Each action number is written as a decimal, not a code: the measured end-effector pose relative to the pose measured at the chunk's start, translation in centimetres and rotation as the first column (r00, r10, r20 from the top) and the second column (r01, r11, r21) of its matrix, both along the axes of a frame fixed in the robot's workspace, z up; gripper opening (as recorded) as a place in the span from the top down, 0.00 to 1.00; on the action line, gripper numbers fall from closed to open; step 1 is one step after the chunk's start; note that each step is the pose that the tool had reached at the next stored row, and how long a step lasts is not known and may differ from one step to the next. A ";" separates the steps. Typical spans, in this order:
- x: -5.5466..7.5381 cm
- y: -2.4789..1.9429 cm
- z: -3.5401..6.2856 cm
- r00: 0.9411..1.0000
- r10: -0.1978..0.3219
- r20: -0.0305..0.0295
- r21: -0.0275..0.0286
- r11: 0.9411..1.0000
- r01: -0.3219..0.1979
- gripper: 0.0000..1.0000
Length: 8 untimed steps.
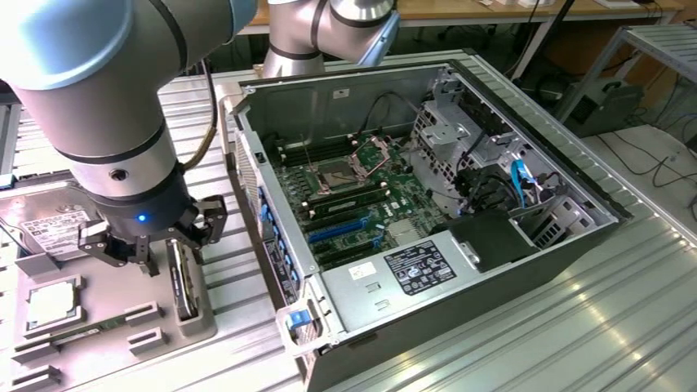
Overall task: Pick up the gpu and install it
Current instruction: 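Pick up the gpu and move the gpu toward the slot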
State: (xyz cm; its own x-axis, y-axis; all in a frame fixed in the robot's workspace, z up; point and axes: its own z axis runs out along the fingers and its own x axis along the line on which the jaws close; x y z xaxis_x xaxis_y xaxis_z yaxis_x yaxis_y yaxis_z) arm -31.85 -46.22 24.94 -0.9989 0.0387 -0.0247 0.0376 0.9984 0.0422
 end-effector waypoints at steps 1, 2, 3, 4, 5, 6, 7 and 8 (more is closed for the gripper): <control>0.0 0.00 -0.10 1.000 0.000 0.000 0.000 1.000 0.000 0.44; 0.0 0.00 -0.21 1.000 0.000 0.000 0.000 1.000 0.000 0.44; 0.0 0.00 -0.32 1.000 0.000 0.000 0.000 1.000 0.000 0.44; 0.1 0.00 -0.44 1.000 0.000 0.000 0.000 1.000 0.000 0.44; 0.1 0.00 -0.55 1.000 0.000 0.000 0.000 1.000 0.000 0.44; 0.1 0.00 -0.66 1.000 0.001 0.000 0.000 1.000 -0.001 0.44; 0.1 0.00 -0.77 1.000 0.002 0.000 0.000 1.000 -0.002 0.44; 0.1 0.00 -0.87 1.000 0.003 0.000 0.000 1.000 -0.003 0.44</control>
